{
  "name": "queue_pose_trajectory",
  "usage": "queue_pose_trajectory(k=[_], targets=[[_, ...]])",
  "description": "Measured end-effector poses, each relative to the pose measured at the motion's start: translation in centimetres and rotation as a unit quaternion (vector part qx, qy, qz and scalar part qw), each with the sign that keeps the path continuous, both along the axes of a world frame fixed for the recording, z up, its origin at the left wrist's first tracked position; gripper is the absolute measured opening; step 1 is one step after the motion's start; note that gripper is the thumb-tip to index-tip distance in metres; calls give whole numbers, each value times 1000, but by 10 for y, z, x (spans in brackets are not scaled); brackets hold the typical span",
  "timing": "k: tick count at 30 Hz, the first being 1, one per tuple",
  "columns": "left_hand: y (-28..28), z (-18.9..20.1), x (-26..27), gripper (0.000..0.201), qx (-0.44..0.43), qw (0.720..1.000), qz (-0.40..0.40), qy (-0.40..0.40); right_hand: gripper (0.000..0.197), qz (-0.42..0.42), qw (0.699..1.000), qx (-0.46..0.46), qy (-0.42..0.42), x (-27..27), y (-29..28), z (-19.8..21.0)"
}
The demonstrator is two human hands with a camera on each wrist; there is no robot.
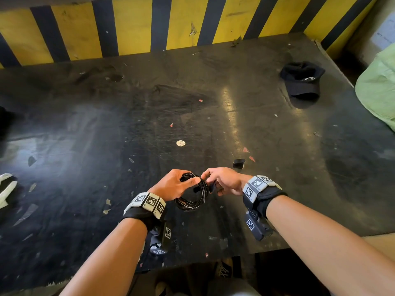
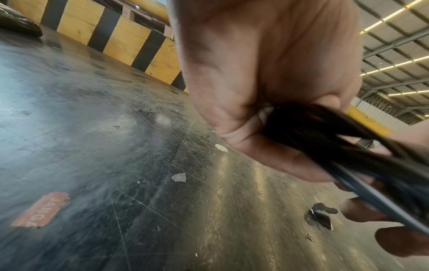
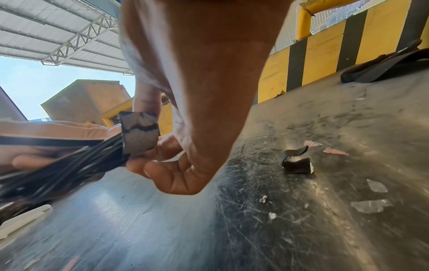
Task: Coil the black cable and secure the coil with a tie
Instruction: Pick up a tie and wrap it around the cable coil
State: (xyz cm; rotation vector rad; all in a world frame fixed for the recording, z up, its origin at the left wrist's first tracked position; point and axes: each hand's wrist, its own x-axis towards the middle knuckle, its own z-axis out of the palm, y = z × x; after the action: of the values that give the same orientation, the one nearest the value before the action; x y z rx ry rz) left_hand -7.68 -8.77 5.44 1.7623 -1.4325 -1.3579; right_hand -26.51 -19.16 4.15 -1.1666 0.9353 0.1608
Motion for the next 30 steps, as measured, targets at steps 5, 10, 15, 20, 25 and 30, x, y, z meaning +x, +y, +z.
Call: queue_pose_trajectory(k=[5, 10, 15, 20, 25, 30], targets=[[1, 0, 0, 26, -3, 1000, 10, 11, 22, -15, 1000, 19, -17, 0, 3, 0], [0, -2, 3, 30, -3, 1000, 18, 16, 27, -43, 997, 46, -43, -2, 6, -1], [0, -4, 4, 29, -17, 999, 36, 26, 27, -63, 994, 65, -60, -1, 10, 0], [2, -7, 5, 27, -26, 999, 40, 8, 28, -80, 991, 80, -71, -1, 13, 0], [5, -10, 1, 26, -44, 998, 34, -9, 21, -51, 996, 51, -51, -1, 18, 3], [5, -7, -4, 24, -44, 998, 31, -15, 31, -15, 999, -16, -24, -3, 17, 1]])
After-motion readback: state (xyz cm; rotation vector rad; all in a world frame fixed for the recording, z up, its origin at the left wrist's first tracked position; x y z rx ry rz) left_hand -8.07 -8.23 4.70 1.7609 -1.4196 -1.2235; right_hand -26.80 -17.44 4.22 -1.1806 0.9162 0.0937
